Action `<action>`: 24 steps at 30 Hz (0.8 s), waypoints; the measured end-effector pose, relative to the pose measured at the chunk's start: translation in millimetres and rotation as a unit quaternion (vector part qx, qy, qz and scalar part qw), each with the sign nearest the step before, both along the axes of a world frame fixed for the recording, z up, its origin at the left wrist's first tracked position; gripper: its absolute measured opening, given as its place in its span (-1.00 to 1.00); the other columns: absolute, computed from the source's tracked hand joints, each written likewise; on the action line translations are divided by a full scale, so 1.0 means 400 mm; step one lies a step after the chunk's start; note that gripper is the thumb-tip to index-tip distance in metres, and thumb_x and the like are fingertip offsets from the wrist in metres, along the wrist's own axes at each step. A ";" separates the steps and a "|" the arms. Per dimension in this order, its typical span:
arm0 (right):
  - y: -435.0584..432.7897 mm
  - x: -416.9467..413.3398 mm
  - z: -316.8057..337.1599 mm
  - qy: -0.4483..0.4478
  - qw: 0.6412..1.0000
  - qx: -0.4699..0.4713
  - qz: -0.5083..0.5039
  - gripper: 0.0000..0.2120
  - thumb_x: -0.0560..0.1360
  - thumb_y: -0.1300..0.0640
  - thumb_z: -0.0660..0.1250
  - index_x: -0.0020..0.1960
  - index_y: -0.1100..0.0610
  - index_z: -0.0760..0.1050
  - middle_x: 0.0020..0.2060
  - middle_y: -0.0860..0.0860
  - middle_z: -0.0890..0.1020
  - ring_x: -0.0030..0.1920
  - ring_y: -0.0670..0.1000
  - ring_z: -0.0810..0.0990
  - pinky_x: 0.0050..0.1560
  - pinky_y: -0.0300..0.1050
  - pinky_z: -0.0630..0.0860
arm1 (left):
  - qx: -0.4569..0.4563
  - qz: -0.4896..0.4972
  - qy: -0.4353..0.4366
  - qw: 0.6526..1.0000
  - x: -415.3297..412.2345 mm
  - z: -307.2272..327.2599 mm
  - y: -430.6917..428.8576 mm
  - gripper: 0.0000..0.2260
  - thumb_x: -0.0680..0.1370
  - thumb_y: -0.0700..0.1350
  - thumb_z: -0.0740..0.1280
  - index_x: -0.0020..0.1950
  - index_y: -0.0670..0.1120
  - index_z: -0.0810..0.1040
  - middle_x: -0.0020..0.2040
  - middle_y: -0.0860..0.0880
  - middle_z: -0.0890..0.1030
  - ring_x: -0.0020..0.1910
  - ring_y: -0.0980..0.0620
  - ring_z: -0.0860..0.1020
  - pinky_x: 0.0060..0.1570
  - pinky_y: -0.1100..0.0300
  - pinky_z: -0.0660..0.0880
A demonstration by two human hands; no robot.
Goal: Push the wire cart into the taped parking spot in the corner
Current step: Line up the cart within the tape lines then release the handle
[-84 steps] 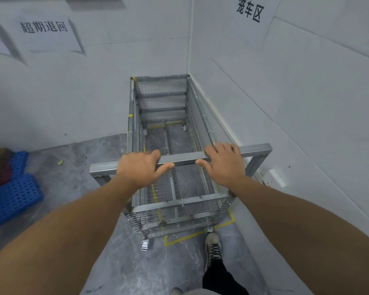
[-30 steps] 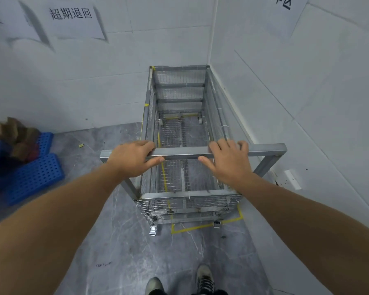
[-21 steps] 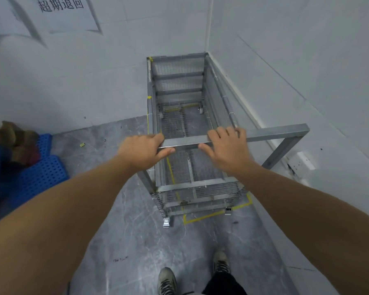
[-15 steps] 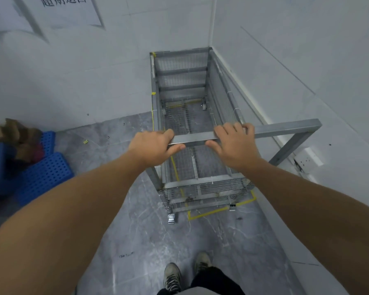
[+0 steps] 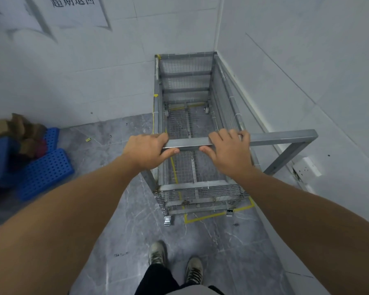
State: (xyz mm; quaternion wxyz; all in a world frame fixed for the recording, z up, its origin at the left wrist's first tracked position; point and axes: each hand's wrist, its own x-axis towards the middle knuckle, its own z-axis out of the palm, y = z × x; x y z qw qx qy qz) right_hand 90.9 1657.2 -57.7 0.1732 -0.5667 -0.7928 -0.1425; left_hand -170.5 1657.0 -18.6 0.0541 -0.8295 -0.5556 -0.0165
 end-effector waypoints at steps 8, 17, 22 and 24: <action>0.000 0.001 -0.004 0.007 1.000 0.004 0.004 -0.52 0.58 -0.32 0.06 0.00 0.06 0.48 -0.14 0.02 0.54 -0.09 0.13 0.48 0.12 0.16 0.26 | -0.005 0.012 0.006 1.000 0.006 0.003 -0.006 -0.50 0.49 0.42 -0.09 -0.10 0.01 0.32 -0.28 0.06 0.46 -0.37 -0.01 0.44 -0.40 0.14 0.32; 0.005 0.000 -0.010 -0.009 0.999 0.033 0.001 -0.55 0.57 -0.32 0.11 -0.03 0.06 0.48 -0.16 0.01 0.55 -0.12 0.12 0.50 0.07 0.14 0.28 | 0.047 0.001 -0.002 0.999 -0.007 -0.014 -0.004 -0.54 0.52 0.41 -0.05 -0.15 0.03 0.28 -0.36 0.07 0.46 -0.47 0.02 0.41 -0.48 0.17 0.42; -0.001 -0.002 -0.002 -0.007 1.000 0.013 0.002 -0.57 0.58 -0.31 0.11 0.00 0.05 0.47 -0.13 0.01 0.55 -0.09 0.12 0.50 0.09 0.13 0.27 | 0.050 0.001 -0.014 0.999 -0.005 -0.011 -0.007 -0.53 0.53 0.41 -0.03 -0.15 0.01 0.32 -0.39 0.08 0.42 -0.48 0.01 0.43 -0.49 0.19 0.38; -0.001 -0.002 -0.002 -0.004 1.000 0.015 0.004 -0.57 0.58 -0.30 0.12 0.01 0.05 0.47 -0.13 0.01 0.54 -0.09 0.12 0.49 0.09 0.14 0.28 | 0.047 0.009 -0.015 0.999 -0.004 -0.011 -0.006 -0.51 0.52 0.41 -0.04 -0.15 0.01 0.33 -0.37 0.08 0.43 -0.46 0.00 0.44 -0.48 0.18 0.38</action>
